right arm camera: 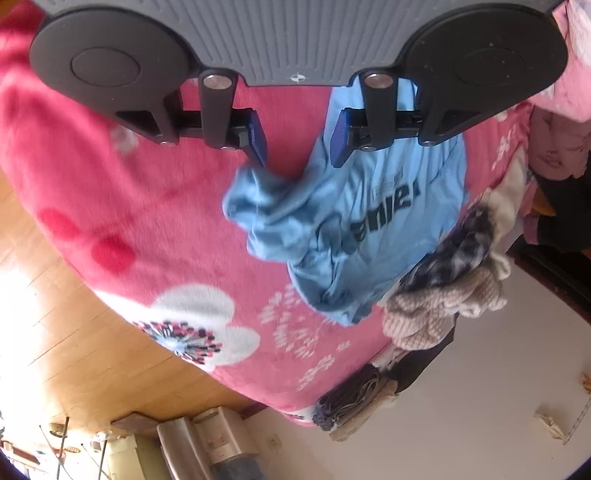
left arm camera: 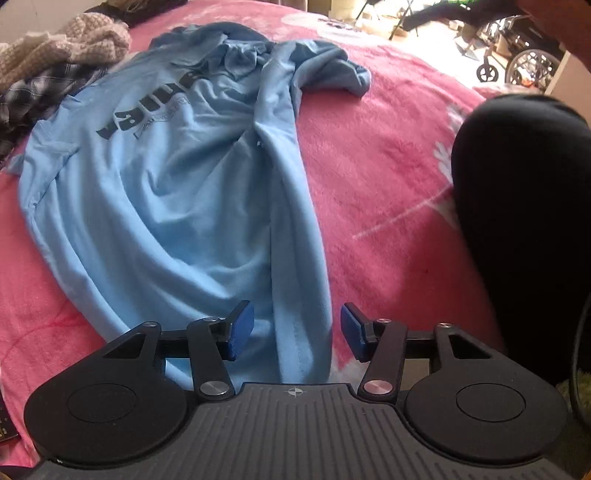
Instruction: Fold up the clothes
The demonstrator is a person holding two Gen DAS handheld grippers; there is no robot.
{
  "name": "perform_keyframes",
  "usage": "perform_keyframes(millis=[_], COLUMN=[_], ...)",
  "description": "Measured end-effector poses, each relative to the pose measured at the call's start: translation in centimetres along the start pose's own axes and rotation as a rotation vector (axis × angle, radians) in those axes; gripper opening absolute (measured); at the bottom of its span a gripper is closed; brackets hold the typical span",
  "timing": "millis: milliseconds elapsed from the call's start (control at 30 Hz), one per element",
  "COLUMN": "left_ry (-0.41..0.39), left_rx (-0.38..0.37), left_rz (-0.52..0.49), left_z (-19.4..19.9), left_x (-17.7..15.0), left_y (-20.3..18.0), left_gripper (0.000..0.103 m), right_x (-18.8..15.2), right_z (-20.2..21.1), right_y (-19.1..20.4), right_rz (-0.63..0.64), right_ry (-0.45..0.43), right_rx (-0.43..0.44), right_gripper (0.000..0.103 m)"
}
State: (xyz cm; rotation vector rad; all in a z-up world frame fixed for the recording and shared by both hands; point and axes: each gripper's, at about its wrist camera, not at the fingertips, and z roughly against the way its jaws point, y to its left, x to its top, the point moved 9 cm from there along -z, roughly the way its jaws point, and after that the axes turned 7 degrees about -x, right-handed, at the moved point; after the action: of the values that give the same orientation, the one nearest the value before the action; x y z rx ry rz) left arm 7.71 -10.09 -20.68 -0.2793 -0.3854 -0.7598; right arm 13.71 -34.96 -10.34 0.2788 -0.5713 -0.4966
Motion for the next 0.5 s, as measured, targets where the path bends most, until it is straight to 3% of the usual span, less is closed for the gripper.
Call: perform_keyframes(millis=[233,500], left_ry=[0.017,0.012], left_rx=[-0.008,0.000], left_rz=[0.068,0.052], left_z=[-0.2,-0.3], left_x=[-0.9,-1.2], left_y=[0.2,-0.1], left_gripper=[0.050,0.050], right_x=[1.4,1.9], right_z=[-5.2,-10.3], right_y=[2.6,6.4], right_rz=[-0.025,0.183], right_ry=[0.055,0.058], right_rx=[-0.016,-0.143], right_gripper=[0.045,0.045])
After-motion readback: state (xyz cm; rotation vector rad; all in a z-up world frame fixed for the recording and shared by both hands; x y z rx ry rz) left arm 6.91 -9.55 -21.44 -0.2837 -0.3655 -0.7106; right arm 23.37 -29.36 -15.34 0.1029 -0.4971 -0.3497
